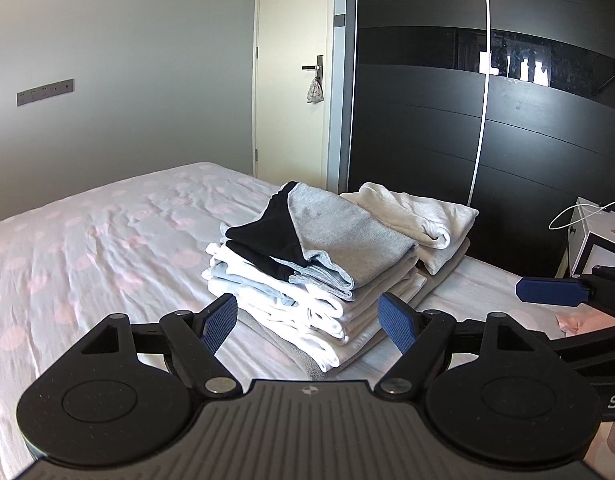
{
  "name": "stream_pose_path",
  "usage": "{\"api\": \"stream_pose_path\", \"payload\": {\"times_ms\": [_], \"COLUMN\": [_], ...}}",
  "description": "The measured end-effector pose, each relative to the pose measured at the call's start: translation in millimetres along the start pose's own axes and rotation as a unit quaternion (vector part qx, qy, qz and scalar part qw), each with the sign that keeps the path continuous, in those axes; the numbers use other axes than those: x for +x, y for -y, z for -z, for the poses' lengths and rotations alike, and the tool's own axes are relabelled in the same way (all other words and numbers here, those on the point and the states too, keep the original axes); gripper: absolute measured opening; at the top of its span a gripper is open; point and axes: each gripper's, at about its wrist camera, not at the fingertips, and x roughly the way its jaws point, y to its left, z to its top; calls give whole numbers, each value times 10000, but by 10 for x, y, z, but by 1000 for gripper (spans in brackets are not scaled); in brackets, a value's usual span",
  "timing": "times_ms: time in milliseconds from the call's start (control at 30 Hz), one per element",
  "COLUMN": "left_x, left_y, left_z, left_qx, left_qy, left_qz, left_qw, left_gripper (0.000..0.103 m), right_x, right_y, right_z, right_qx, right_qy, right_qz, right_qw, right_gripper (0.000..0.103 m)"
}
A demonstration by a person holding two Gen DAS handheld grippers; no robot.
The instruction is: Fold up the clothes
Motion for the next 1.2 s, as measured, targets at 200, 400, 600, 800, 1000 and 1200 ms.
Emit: {"api": "stream_pose_path", "payload": {"times_ms": [200, 400, 600, 800, 1000, 1200], "left_x": [-20, -8, -10, -3, 7, 18], "left_y": [14, 14, 21, 23, 22, 43], "left_z": [-4, -19, -26, -15, -11, 0], "left_qx": [-32, -80, -35, -51, -43, 61], "left_qy": [52, -19, -29, -24, -41, -44], "left_qz": [-67, -9, 8, -45, -109, -383], "left_qw": [10000, 10000, 10000, 10000, 9999, 9992], "left_gripper": [77, 77, 77, 77, 77, 77], "right_x": [-8, -27, -31, -38, -42, -29], "right_y": [-8, -23, -49, -73, -109, -105], "right_z": [4, 6, 5, -1, 5, 8], "right_qx": [-4, -26, -51, -67, -103, -90], "right_qy": [16, 70, 74, 89, 90, 74], "right_qz": [9, -4, -20, -51, -71, -85], "right_qw": [10000, 10000, 10000, 9999, 9999, 9999], "right_gripper": [79, 79, 79, 79, 83, 83]}}
